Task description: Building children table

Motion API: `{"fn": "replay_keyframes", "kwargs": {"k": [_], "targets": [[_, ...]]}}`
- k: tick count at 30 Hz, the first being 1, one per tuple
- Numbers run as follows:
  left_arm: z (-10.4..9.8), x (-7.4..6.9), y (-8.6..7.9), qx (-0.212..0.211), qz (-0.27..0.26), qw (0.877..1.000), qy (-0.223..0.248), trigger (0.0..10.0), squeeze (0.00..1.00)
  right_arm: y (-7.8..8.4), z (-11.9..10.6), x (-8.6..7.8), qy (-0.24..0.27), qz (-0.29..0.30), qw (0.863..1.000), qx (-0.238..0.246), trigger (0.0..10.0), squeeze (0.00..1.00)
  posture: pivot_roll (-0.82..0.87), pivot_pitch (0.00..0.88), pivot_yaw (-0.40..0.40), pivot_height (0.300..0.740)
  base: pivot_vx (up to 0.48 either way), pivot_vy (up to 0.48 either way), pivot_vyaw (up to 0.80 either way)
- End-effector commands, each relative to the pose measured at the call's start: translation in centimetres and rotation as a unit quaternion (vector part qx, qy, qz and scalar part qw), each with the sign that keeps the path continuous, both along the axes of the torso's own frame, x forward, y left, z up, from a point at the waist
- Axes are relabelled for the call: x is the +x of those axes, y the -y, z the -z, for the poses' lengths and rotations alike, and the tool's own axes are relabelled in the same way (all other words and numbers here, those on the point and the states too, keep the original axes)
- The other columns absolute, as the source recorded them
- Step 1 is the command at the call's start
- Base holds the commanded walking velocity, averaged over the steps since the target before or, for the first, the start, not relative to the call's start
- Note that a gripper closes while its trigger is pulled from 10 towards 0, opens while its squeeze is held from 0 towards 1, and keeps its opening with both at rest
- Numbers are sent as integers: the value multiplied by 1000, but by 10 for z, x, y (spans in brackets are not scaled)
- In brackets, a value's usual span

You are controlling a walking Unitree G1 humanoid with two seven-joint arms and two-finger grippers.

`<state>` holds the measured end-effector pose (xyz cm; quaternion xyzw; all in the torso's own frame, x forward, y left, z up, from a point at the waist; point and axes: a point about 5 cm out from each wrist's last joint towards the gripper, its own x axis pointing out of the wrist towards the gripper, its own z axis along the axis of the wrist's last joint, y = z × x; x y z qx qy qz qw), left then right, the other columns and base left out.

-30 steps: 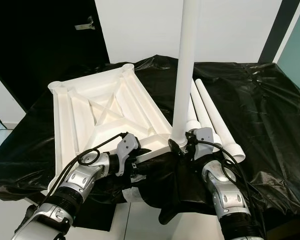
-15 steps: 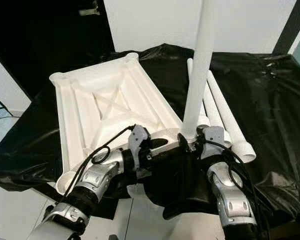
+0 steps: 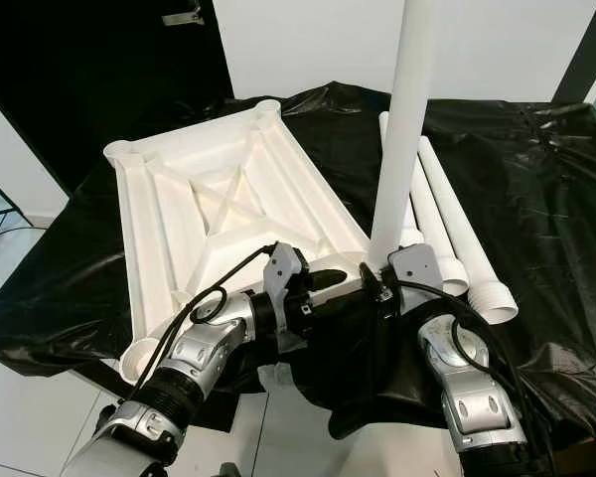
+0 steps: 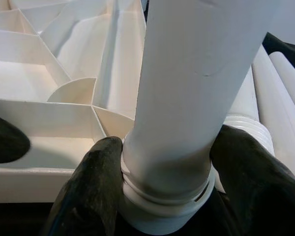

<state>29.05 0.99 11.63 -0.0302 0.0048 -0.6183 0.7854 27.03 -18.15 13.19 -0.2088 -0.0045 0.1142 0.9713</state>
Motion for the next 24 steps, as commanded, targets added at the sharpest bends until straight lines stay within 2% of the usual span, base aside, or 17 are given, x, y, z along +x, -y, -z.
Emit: {"fn": "replay_keyframes", "kwargs": {"k": [1, 5, 9, 10, 12, 14, 15, 17, 18, 19, 20, 24], "targets": [[1, -4, 0, 3, 40, 999, 2, 10000, 0, 15, -8, 2, 17, 39, 996, -72, 10000, 0, 62, 0, 56, 740, 0, 0, 0], [4, -4, -1, 11, 40, 999, 3, 10000, 0, 17, -7, 0, 11, 48, 996, -73, 10000, 0, 62, 0, 55, 740, 0, 0, 0], [4, -4, -1, 14, 40, 999, 4, 10000, 0, 18, -1, -5, -3, 59, 997, -47, 10000, 0, 64, 0, 54, 740, 0, 0, 0], [5, -4, -1, 15, 40, 999, 5, 10000, 0, 22, 3, -9, -15, 80, 997, 1, 10000, 0, 62, 0, 55, 740, 0, 0, 0], [5, -4, -1, 15, 40, 999, 5, 10000, 0, 22, 3, -9, -15, 80, 997, 1, 10000, 0, 62, 0, 55, 740, 0, 0, 0], [5, -4, -1, 17, 40, 999, 6, 10000, 0, 26, 12, -19, -37, 109, 989, 87, 10000, 0, 57, 0, 57, 740, 0, 0, 0], [5, -4, -1, 17, 40, 999, 6, 10000, 0, 26, 12, -19, -37, 109, 989, 87, 10000, 0, 57, 0, 57, 740, 0, 0, 0], [6, -4, 0, 21, 42, 999, 7, 10000, 0, 26, 18, -26, -48, 114, 982, 142, 10000, 0, 45, 0, 61, 740, 0, 0, 0], [6, -4, 0, 21, 42, 999, 7, 10000, 0, 26, 18, -26, -48, 114, 982, 142, 10000, 0, 45, 0, 61, 740, 0, 0, 0], [6, -4, 0, 23, 44, 999, 8, 10000, 0, 27, 20, -28, -51, 113, 980, 157, 10000, 314, 41, 0, 62, 740, 0, 0, 0], [7, -4, 1, 24, 45, 999, 8, 10000, 0, 27, 21, -29, -53, 114, 979, 160, 10000, 1000, 37, 0, 63, 740, 0, 0, 0], [7, -4, 3, 25, 46, 999, 10, 10000, 0, 30, 21, -30, -50, 113, 981, 151, 10000, 1000, 35, 0, 62, 740, 0, 0, 0]]}}
